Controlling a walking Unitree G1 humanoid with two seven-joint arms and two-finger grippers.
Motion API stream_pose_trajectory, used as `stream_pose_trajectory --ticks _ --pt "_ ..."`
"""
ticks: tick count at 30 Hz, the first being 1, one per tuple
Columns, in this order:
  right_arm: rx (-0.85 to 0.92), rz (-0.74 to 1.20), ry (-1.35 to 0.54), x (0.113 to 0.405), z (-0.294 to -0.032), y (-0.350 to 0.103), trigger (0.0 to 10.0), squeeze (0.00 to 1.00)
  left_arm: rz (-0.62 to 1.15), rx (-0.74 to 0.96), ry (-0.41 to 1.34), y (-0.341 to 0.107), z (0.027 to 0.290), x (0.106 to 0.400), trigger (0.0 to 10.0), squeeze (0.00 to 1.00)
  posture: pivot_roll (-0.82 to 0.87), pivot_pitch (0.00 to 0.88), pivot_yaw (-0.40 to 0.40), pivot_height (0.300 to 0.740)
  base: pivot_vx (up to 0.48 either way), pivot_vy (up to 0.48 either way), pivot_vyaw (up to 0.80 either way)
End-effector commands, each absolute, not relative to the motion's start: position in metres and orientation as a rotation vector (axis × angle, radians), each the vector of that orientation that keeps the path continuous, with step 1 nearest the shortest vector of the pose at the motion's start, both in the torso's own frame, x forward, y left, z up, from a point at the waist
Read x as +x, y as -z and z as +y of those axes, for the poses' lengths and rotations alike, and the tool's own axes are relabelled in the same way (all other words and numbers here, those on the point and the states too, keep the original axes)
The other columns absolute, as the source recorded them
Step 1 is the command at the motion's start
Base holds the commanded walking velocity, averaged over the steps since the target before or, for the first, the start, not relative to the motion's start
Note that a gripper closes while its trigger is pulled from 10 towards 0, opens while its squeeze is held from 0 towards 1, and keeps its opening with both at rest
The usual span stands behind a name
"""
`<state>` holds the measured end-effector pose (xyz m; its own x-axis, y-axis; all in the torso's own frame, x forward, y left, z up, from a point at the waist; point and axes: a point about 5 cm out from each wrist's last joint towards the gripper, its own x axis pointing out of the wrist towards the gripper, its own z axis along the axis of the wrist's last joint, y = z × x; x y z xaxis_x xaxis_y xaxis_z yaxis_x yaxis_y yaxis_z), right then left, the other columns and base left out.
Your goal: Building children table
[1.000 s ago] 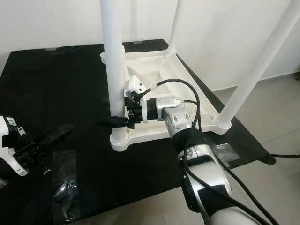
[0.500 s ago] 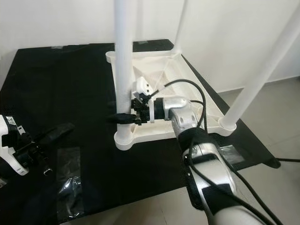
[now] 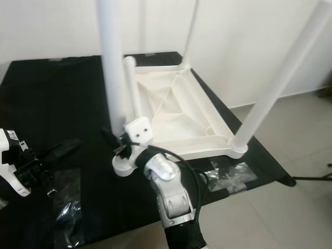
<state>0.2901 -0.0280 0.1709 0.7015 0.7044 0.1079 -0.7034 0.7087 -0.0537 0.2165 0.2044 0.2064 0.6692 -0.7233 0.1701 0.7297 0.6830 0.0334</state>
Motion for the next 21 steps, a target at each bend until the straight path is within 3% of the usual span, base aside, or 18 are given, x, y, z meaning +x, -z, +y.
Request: stream_pose_trajectory --ticks 1,4,5,8,9,11,12,21 --pt "0.034 0.143 -0.764 0.287 -0.025 -0.130 10.0 0.00 -0.165 -0.036 0.811 -0.203 0.206 0.215 10.0 0.00 0.06 0.101 -0.065 0.740 0.000 0.000 0.00" --pt "0.049 0.146 -0.761 0.285 -0.023 -0.132 10.0 0.00 -0.165 -0.036 0.810 -0.203 0.206 0.215 10.0 0.00 0.06 0.101 -0.065 0.740 0.000 0.000 0.00" --pt "0.086 0.129 -0.810 0.286 -0.022 -0.139 10.0 1.00 -0.164 -0.036 0.812 -0.203 0.206 0.215 10.0 0.00 0.06 0.101 -0.060 0.740 0.000 0.000 0.00" --pt "0.125 0.076 -0.923 0.286 -0.021 -0.157 10.0 1.00 -0.163 -0.035 0.815 -0.203 0.206 0.215 10.0 0.00 0.06 0.102 -0.061 0.740 0.000 0.000 0.00" --pt "0.109 0.043 -0.998 0.289 -0.024 -0.166 10.0 0.90 -0.163 -0.036 0.815 -0.203 0.206 0.215 10.0 0.00 0.07 0.101 -0.066 0.740 0.000 0.000 0.00" --pt "0.089 0.026 -1.038 0.290 -0.027 -0.172 10.0 0.90 -0.164 -0.036 0.815 -0.203 0.206 0.216 10.0 0.00 0.07 0.101 -0.066 0.740 0.000 0.000 0.00" --pt "0.059 0.011 -1.099 0.295 -0.033 -0.178 10.0 0.00 -0.165 -0.037 0.815 -0.203 0.205 0.216 10.0 0.00 0.07 0.102 -0.068 0.740 0.000 0.000 0.00" --pt "-0.149 -0.024 -1.276 0.334 -0.058 -0.200 10.0 0.00 -0.169 -0.040 0.816 -0.204 0.203 0.215 10.0 0.00 0.07 0.103 -0.065 0.740 0.000 0.000 0.00"
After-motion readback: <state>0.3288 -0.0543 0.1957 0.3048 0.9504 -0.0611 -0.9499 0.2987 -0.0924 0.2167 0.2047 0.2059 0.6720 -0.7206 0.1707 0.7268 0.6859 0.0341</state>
